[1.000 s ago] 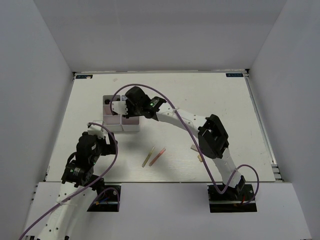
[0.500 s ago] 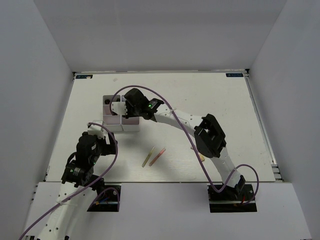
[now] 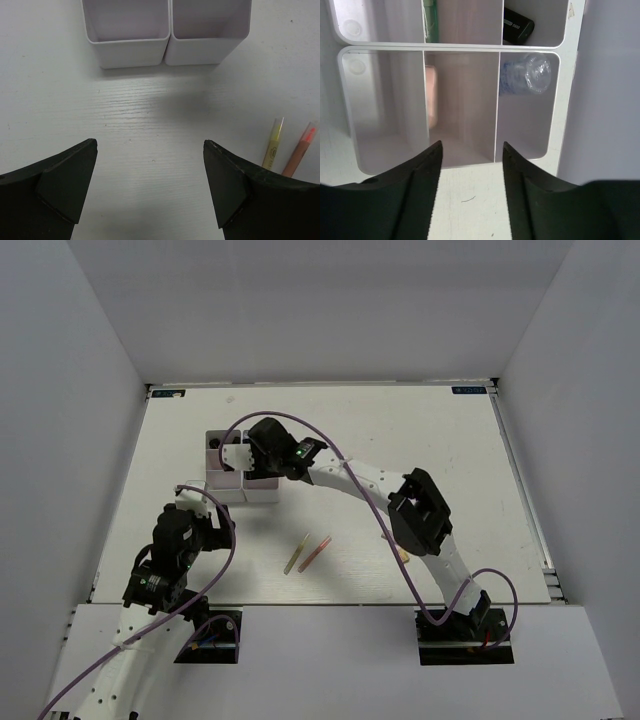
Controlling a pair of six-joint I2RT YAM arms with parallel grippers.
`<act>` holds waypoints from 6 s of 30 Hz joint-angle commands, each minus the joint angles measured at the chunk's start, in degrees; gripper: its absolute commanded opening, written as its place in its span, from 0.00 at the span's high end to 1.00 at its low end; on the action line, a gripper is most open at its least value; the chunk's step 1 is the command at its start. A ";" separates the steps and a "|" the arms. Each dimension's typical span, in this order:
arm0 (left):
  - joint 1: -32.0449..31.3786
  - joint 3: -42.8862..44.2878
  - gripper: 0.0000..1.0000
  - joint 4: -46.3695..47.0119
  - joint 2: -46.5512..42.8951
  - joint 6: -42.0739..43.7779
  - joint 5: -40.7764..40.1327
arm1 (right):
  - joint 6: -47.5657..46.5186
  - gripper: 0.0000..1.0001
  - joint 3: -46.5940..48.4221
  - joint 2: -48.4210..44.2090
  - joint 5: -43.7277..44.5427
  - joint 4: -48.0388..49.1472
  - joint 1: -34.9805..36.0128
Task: Sort the stationery into containers
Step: Place the stationery into the container, then grab a piece of stationery with the left arm, then place the stationery into the container, then grab a piece of stationery with the left arm
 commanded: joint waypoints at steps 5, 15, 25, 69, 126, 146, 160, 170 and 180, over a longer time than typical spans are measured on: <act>-0.18 -2.34 0.00 3.84 -1.98 -2.46 1.85 | 3.20 1.00 -1.33 -6.51 0.50 0.91 0.14; -0.44 2.46 0.94 6.33 19.15 -8.09 29.84 | 23.51 0.43 -23.02 -28.02 -8.53 -20.46 -7.40; -28.55 14.61 0.27 -0.62 41.22 -5.73 4.44 | 18.75 0.45 -59.93 -56.77 -12.42 -10.71 -13.83; -36.04 26.56 0.95 6.67 73.17 -7.49 -4.48 | 23.69 0.24 -66.81 -65.24 -15.68 -6.74 -22.10; 2.64 -3.05 1.00 81.02 49.51 10.97 -10.02 | 20.70 0.67 -66.55 -57.50 -21.12 -10.78 -22.36; 2.64 -7.54 0.28 80.06 46.71 7.72 -10.19 | 20.70 0.65 -66.11 -57.24 -21.12 -11.14 -22.54; -15.45 35.08 0.15 -3.34 55.99 1.57 32.00 | 27.72 0.12 -60.84 -52.07 -15.71 -15.00 -22.71; -33.66 28.32 0.37 4.21 62.07 -0.01 18.73 | 33.27 1.00 -60.39 -52.49 -11.02 -12.80 -26.93; -40.07 29.55 0.30 4.65 68.31 2.18 10.03 | 33.45 0.94 -60.04 -52.05 -13.03 -13.68 -30.00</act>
